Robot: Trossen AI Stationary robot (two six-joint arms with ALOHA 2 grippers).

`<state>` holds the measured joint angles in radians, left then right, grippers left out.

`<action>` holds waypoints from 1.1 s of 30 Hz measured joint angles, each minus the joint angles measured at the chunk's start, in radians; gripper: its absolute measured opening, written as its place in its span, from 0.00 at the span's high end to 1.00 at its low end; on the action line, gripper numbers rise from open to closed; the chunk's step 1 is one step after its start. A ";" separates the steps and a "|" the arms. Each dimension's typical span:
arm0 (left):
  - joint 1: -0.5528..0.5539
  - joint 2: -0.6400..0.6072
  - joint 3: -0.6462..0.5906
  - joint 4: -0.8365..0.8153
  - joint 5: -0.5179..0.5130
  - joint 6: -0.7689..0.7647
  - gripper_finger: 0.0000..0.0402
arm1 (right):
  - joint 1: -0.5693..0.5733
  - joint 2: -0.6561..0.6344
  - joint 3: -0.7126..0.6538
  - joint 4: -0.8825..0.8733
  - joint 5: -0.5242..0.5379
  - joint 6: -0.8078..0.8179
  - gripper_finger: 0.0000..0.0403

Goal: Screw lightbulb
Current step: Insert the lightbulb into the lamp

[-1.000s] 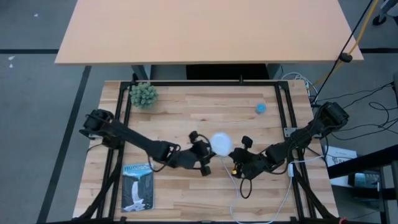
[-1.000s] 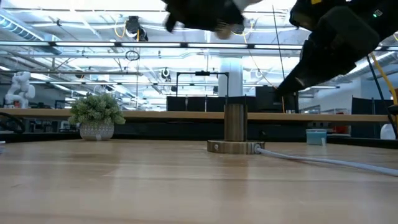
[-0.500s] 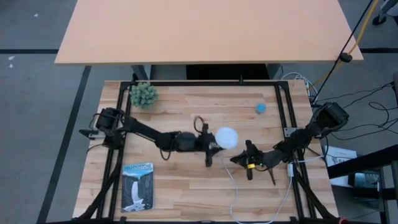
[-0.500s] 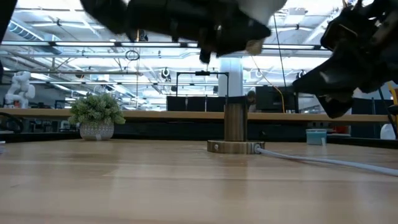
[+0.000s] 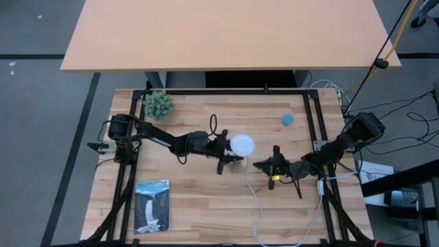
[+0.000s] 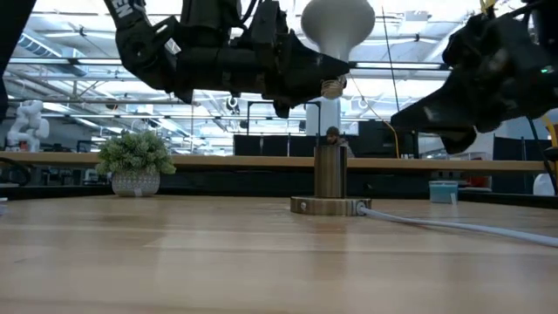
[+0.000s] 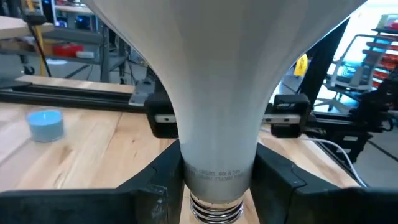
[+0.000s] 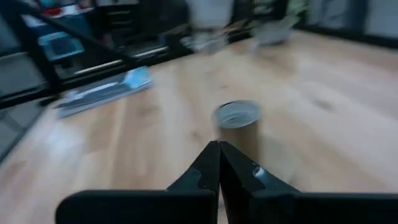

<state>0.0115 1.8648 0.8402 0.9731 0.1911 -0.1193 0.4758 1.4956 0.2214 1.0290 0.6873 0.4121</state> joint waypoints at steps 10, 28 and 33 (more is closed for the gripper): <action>0.007 0.000 0.000 -0.073 0.033 0.023 0.64 | -0.117 0.000 0.001 0.092 0.019 -0.145 1.00; 0.001 0.000 0.000 -0.140 -0.055 0.104 0.58 | -0.226 0.000 0.178 -0.113 -0.089 -0.286 1.00; 0.001 0.000 0.000 -0.149 -0.086 0.129 0.58 | -0.240 0.000 0.232 -0.219 -0.081 -0.299 1.00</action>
<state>0.0128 1.8645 0.8406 0.8245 0.1047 0.0101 0.2356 1.4952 0.4532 0.8104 0.6060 0.1129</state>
